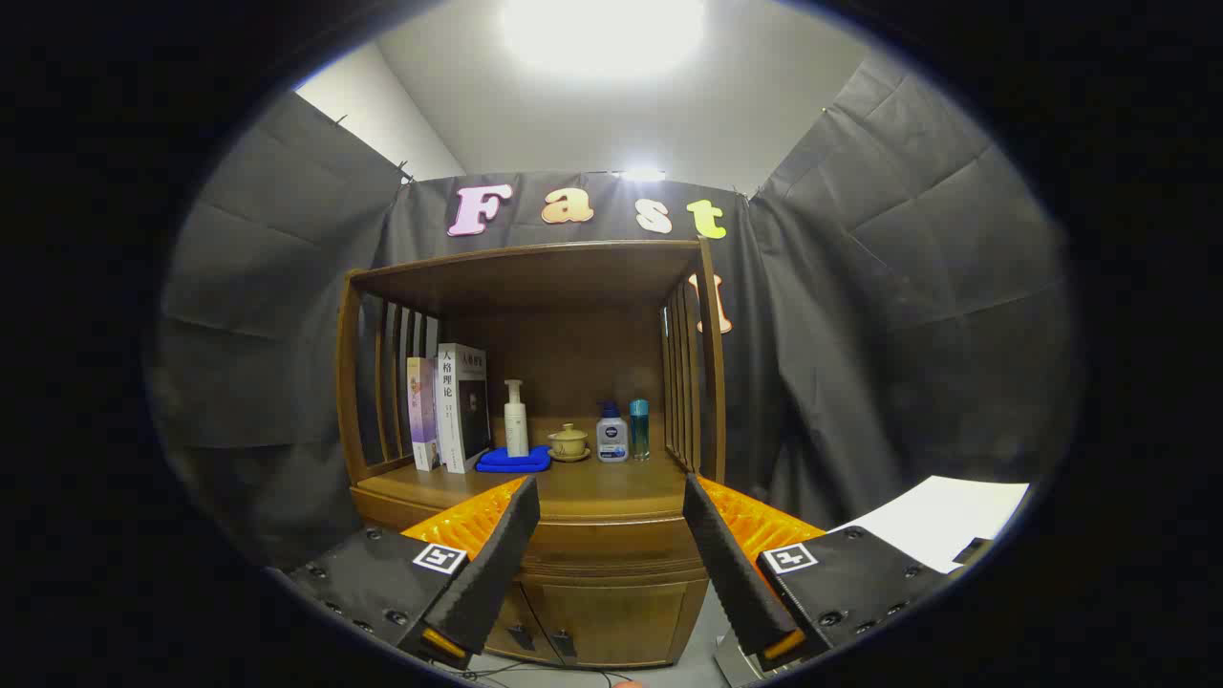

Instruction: Pull open the drawer, take out the items inside it, and place them on the countertop above the cabinet.

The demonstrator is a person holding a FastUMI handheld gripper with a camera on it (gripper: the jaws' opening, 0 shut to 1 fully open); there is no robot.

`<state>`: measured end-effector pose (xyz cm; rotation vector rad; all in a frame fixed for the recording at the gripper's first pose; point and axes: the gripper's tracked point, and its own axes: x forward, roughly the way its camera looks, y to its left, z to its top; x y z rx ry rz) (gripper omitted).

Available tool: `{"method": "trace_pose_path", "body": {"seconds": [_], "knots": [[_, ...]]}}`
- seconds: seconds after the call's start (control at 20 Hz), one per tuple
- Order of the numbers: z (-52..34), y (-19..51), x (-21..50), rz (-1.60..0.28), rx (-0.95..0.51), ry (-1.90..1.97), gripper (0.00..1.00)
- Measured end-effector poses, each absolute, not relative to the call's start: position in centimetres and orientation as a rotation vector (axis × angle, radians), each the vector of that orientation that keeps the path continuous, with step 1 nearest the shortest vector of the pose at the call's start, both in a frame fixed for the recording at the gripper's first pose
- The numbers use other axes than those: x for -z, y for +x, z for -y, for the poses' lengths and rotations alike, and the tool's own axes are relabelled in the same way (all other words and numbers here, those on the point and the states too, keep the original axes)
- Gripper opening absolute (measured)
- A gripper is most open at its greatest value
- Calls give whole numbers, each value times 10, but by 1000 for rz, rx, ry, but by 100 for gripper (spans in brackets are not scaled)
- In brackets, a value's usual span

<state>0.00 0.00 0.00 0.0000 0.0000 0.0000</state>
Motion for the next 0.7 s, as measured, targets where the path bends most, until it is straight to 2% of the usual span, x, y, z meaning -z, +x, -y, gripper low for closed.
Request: {"method": "trace_pose_path", "body": {"seconds": [0.7], "knots": [[-5, 4, 8, 3, -10, 13, 97]]}}
